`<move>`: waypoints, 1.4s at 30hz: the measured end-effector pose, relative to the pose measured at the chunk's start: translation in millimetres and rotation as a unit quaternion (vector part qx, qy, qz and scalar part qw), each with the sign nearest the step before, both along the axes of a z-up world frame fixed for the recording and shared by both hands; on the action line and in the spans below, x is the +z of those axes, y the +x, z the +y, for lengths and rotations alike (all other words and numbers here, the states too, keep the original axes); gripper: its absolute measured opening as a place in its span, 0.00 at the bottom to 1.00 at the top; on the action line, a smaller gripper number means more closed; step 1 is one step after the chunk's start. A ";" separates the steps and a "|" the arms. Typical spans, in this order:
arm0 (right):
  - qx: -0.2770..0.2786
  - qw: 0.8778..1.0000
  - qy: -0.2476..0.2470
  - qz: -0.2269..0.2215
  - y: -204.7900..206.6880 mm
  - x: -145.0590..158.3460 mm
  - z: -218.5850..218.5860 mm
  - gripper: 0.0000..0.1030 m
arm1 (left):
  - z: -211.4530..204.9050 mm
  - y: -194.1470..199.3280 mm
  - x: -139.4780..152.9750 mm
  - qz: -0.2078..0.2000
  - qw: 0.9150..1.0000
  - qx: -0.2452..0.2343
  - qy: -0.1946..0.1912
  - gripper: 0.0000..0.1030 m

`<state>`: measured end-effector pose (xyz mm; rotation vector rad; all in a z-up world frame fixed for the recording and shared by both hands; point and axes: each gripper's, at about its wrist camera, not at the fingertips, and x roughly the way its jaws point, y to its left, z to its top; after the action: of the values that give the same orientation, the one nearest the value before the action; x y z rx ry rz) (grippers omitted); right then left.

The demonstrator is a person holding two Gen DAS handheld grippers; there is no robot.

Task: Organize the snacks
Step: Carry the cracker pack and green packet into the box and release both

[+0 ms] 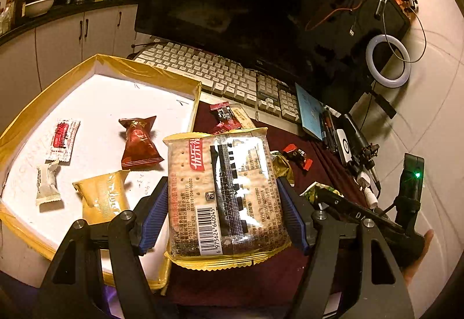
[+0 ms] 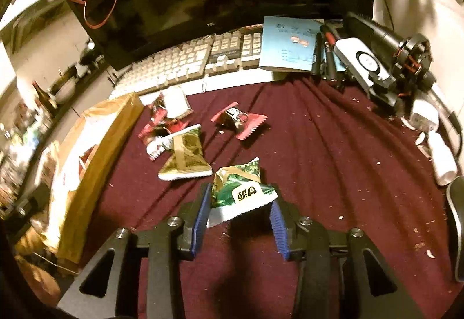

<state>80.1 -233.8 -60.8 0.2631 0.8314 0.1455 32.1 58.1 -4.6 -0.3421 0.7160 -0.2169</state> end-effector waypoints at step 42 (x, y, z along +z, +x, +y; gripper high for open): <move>0.213 0.975 -0.054 0.032 150.5 8.1 258.8 0.43 | 125.9 130.2 -44.6 0.172 0.982 0.058 0.054 0.69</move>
<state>230.6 25.0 -52.7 -0.0175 0.9490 0.4947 162.3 184.0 -49.2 -0.3191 1.0411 -0.0053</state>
